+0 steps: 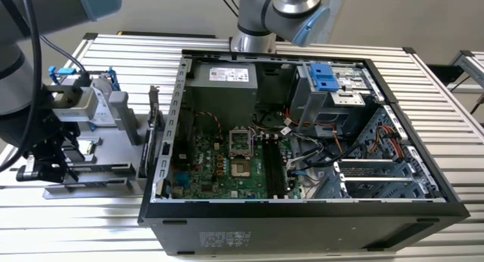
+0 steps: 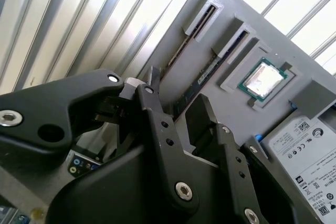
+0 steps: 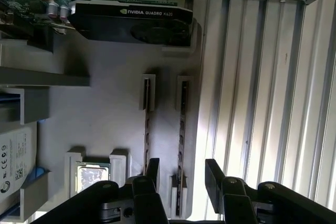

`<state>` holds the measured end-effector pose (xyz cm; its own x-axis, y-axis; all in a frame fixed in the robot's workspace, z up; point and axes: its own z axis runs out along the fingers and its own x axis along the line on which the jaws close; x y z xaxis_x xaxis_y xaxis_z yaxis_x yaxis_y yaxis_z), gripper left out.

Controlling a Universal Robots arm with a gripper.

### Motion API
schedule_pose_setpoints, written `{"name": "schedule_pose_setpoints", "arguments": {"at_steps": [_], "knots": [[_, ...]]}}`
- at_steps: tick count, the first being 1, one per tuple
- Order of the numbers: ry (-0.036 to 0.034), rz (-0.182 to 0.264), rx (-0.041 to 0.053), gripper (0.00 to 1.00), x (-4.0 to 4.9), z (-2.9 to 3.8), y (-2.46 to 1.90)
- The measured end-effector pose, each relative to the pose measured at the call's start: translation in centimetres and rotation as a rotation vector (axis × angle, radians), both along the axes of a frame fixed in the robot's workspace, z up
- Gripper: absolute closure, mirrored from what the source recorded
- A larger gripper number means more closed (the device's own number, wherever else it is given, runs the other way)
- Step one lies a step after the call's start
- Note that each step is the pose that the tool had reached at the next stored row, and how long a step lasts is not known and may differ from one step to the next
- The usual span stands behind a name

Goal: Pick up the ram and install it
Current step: 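Pick up the ram and move it above insertion slot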

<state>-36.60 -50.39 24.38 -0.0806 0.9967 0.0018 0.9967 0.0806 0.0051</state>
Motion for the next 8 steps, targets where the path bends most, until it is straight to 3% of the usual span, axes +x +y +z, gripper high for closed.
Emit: {"name": "schedule_pose_setpoints", "arguments": {"at_steps": [8], "knots": [[0.0001, 0.000, -0.0001, 0.00, 0.00, -0.75, 0.06]]}}
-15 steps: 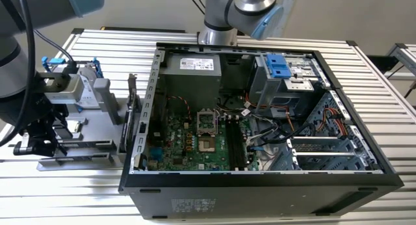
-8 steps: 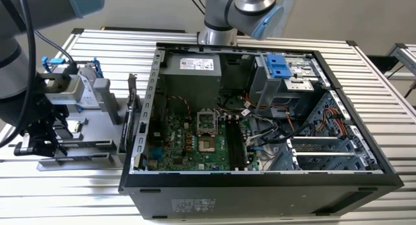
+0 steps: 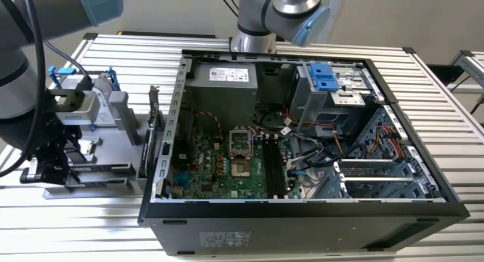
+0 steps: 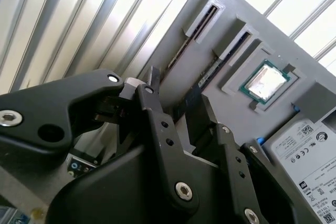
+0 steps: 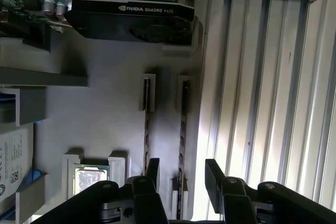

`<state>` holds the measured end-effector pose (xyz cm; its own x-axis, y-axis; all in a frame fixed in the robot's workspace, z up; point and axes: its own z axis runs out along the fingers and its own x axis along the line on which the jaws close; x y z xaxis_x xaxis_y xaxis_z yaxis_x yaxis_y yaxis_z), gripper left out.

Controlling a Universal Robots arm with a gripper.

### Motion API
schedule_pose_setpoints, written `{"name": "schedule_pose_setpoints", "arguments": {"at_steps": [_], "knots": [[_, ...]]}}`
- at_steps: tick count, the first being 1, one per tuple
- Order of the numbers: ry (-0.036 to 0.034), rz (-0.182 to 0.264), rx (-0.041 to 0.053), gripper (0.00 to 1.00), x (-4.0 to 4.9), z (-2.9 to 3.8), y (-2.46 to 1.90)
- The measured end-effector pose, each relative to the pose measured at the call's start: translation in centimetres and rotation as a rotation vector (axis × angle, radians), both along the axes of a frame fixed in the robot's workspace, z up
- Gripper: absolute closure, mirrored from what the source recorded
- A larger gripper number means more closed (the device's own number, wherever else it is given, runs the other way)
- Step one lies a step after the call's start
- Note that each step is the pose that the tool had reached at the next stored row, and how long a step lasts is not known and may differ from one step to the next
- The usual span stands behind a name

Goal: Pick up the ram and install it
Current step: 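Pick up the ram and move it above insertion slot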

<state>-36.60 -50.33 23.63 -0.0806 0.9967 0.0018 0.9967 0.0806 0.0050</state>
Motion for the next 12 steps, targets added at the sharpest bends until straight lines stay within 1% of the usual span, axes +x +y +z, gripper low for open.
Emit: {"name": "schedule_pose_setpoints", "arguments": {"at_steps": [3, 8, 12], "knots": [[0.0000, 0.000, -0.0001, 0.00, 0.00, -0.29, 0.02], [-0.0001, 0.000, 0.0000, 0.00, 0.00, -0.52, 0.03], [-0.0001, 0.000, 0.0000, 0.00, 0.00, -0.89, 0.05]]}}
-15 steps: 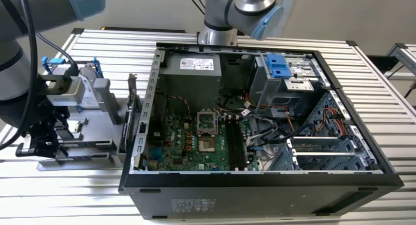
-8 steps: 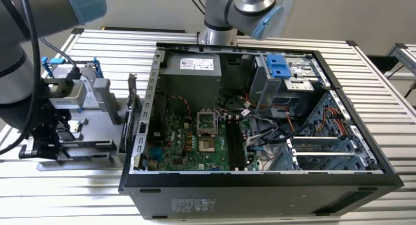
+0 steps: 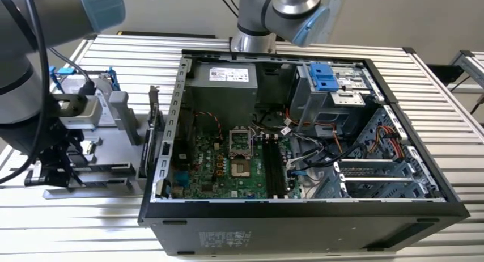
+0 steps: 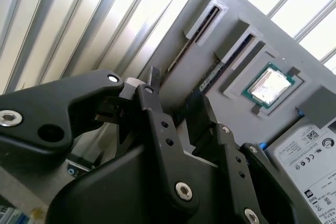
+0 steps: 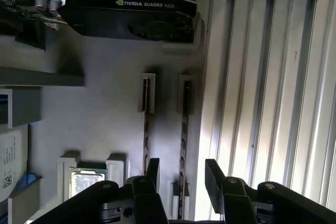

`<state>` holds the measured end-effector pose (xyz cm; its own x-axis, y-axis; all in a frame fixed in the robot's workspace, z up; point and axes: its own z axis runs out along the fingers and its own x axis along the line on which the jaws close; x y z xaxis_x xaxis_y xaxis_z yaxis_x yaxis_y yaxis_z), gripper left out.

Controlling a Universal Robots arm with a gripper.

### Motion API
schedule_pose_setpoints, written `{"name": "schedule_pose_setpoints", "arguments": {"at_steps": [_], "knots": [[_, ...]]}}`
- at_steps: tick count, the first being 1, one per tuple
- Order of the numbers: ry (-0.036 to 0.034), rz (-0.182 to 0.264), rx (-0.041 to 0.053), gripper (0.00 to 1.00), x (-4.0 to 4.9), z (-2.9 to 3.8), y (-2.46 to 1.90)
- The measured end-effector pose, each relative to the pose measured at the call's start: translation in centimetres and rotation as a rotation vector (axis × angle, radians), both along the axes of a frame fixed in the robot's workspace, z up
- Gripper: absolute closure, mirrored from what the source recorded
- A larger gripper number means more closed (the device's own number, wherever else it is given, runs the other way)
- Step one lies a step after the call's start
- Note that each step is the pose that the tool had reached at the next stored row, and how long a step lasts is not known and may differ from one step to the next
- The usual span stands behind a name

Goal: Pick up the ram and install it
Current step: 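Pick up the ram and move it above insertion slot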

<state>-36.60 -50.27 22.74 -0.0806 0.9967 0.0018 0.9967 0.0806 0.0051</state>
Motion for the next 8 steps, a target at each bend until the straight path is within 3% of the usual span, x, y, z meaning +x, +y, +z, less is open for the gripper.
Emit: {"name": "schedule_pose_setpoints", "arguments": {"at_steps": [8], "knots": [[-0.0004, 0.000, 0.0000, 0.00, 0.00, -0.85, 0.06]]}}
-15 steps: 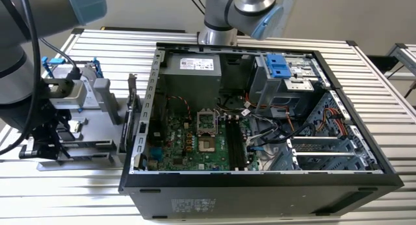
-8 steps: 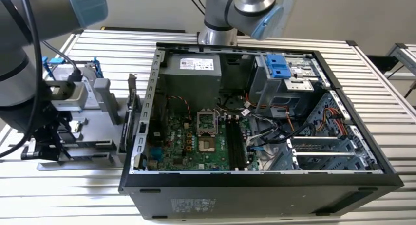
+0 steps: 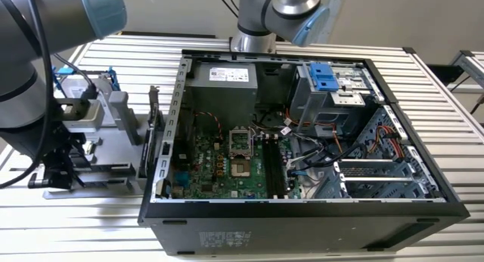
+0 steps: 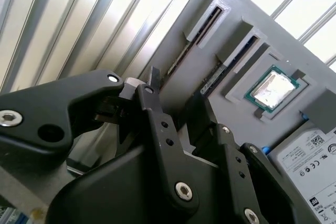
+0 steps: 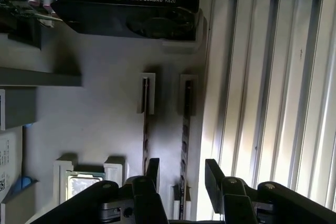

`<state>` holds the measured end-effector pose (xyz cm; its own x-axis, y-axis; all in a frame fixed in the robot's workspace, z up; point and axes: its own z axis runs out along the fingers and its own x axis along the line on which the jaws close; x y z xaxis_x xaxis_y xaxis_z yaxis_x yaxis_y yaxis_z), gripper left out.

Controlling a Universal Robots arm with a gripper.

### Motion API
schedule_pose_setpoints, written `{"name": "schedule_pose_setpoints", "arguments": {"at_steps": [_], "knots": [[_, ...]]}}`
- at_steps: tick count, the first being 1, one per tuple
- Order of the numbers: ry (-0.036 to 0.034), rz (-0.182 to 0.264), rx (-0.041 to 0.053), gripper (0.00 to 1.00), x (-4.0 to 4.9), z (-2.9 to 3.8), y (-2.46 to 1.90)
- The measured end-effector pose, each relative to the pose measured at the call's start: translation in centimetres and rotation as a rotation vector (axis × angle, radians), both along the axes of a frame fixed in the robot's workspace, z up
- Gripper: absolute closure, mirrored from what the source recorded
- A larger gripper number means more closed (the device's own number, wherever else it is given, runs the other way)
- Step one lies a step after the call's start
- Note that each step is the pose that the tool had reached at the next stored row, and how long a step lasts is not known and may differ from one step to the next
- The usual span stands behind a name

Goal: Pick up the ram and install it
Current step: 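Pick up the ram and move it above insertion slot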

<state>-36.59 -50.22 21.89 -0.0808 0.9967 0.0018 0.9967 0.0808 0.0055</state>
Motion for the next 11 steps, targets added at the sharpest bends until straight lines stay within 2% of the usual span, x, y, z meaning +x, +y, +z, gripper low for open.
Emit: {"name": "schedule_pose_setpoints", "arguments": {"at_steps": [11], "knots": [[0.0002, 0.032, -0.0001, 0.00, -0.01, -0.87, 0.00]]}}
